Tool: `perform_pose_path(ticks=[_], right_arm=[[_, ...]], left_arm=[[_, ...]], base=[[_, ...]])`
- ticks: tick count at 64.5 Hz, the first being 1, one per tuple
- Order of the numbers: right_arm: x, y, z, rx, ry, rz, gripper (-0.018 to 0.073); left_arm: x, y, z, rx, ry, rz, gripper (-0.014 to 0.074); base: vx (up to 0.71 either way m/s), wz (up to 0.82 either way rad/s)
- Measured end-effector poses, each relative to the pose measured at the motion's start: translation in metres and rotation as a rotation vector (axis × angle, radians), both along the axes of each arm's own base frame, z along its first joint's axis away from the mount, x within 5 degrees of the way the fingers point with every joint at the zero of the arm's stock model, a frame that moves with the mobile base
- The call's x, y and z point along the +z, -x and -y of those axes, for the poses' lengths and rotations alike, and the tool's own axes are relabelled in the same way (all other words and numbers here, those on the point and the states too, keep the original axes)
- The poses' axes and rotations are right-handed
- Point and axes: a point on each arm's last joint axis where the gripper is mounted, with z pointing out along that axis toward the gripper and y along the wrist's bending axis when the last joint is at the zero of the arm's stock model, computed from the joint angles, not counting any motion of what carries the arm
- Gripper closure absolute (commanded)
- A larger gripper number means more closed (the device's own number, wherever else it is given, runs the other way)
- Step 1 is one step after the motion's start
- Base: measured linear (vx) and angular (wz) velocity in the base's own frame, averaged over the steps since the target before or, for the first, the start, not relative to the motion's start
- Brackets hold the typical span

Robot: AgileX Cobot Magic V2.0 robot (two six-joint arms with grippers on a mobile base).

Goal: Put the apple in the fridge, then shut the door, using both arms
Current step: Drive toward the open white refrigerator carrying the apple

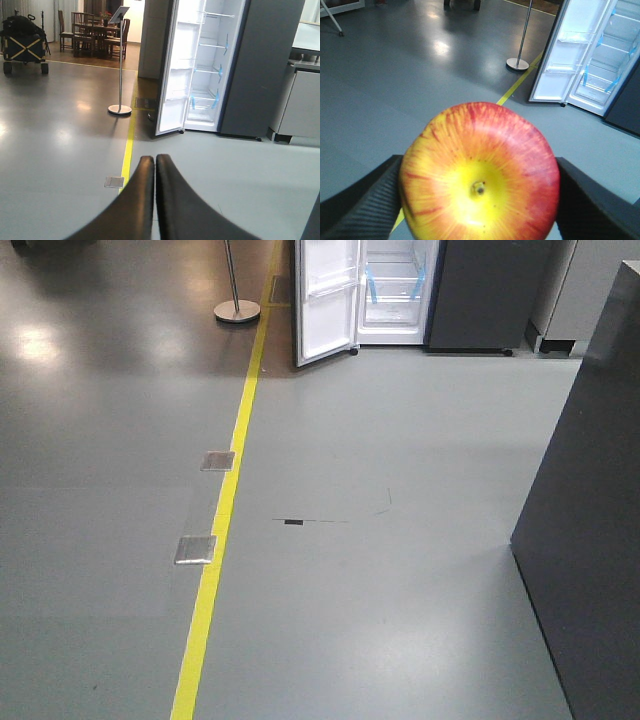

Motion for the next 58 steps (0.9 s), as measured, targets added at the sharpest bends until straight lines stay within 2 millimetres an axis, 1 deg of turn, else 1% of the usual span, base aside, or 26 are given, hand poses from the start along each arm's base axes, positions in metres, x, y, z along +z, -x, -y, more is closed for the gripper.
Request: perform_pose_path(ticks=[58], right_arm=[[0.0000,0.0000,0.0000,0.000,0.000,0.000,0.0430]], left_arm=[[0.0000,0.0000,0.0000,0.000,0.000,0.000,0.0603]], base=[[0.25,-0.01]])
